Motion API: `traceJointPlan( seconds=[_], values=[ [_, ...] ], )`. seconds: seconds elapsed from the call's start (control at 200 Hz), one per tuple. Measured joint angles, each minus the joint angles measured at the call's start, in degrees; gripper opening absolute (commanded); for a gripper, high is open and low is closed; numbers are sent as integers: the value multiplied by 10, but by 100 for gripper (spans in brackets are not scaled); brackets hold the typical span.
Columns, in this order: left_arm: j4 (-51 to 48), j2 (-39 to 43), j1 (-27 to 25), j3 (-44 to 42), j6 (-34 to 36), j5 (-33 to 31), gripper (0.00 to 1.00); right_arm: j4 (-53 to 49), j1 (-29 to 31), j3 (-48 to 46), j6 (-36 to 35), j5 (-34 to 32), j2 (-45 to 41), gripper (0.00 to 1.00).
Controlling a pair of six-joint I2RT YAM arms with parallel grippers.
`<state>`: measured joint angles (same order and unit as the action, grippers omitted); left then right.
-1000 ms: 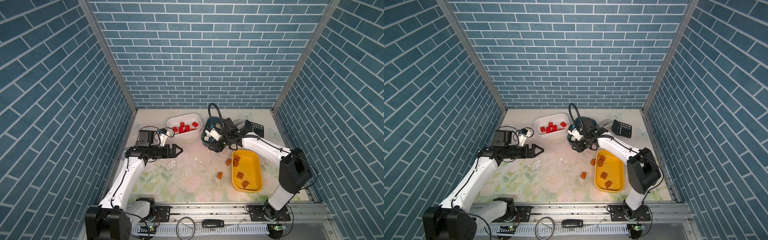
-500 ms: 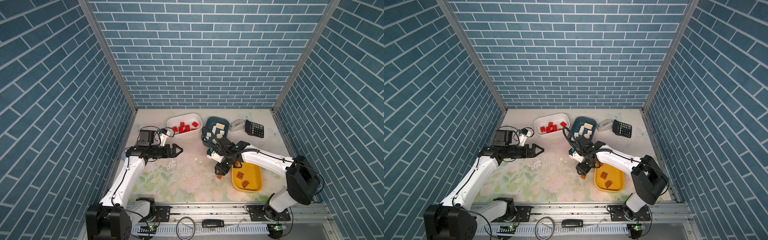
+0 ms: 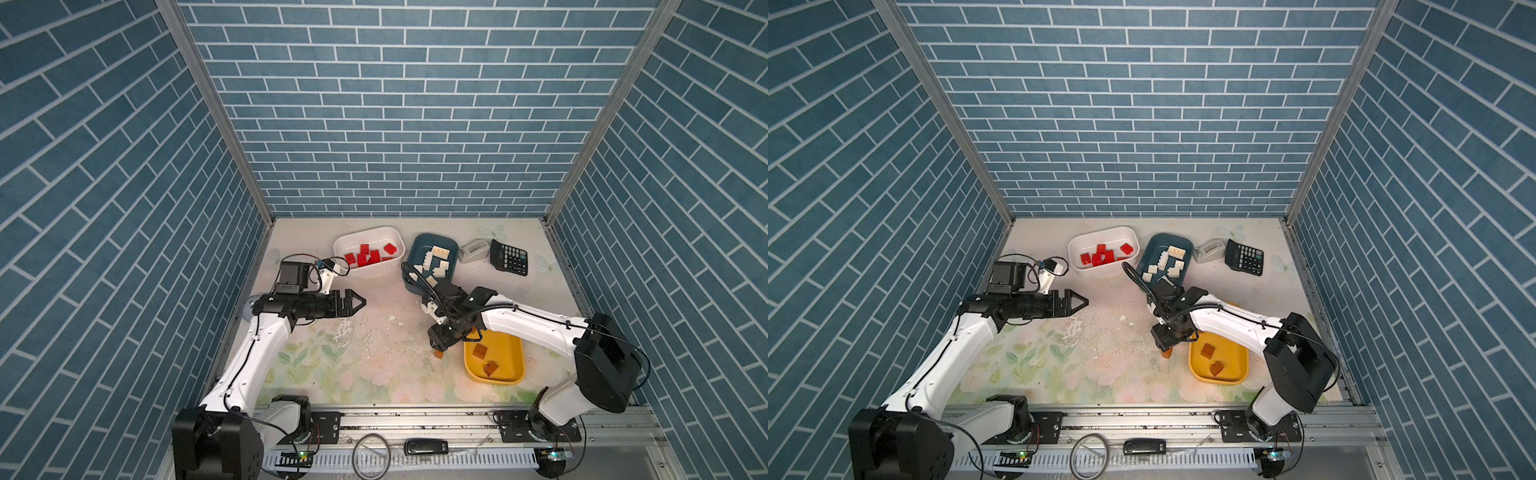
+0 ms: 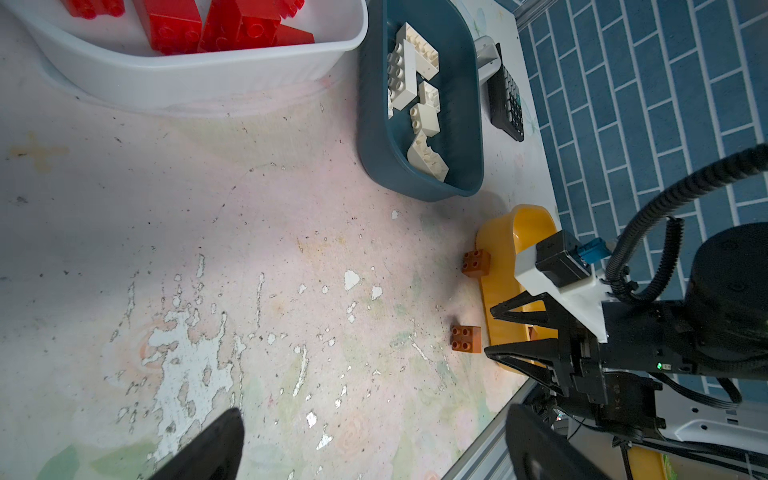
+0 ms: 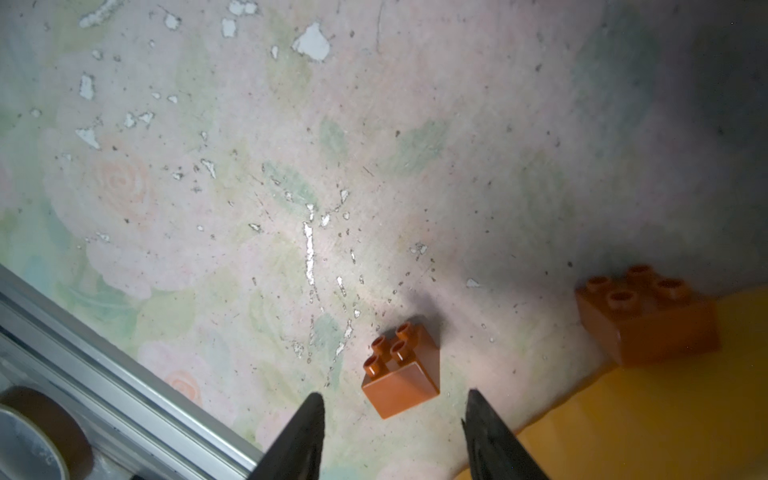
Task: Sort the legos into containers by color
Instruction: 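Lower the right gripper and grasp the brown 2x2 brick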
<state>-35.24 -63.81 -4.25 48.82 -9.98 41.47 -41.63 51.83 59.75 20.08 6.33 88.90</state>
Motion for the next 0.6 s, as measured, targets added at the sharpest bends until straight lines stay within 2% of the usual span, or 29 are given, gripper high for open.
traceJointPlan(
  seconds=[0.3,0.6],
  values=[
    [-13,0,0,0,-1,0,100,4,36,-29,110,-27,-4,57],
    [-36,-4,0,7,2,0,99,31,57,-34,148,-30,14,55]
  ],
)
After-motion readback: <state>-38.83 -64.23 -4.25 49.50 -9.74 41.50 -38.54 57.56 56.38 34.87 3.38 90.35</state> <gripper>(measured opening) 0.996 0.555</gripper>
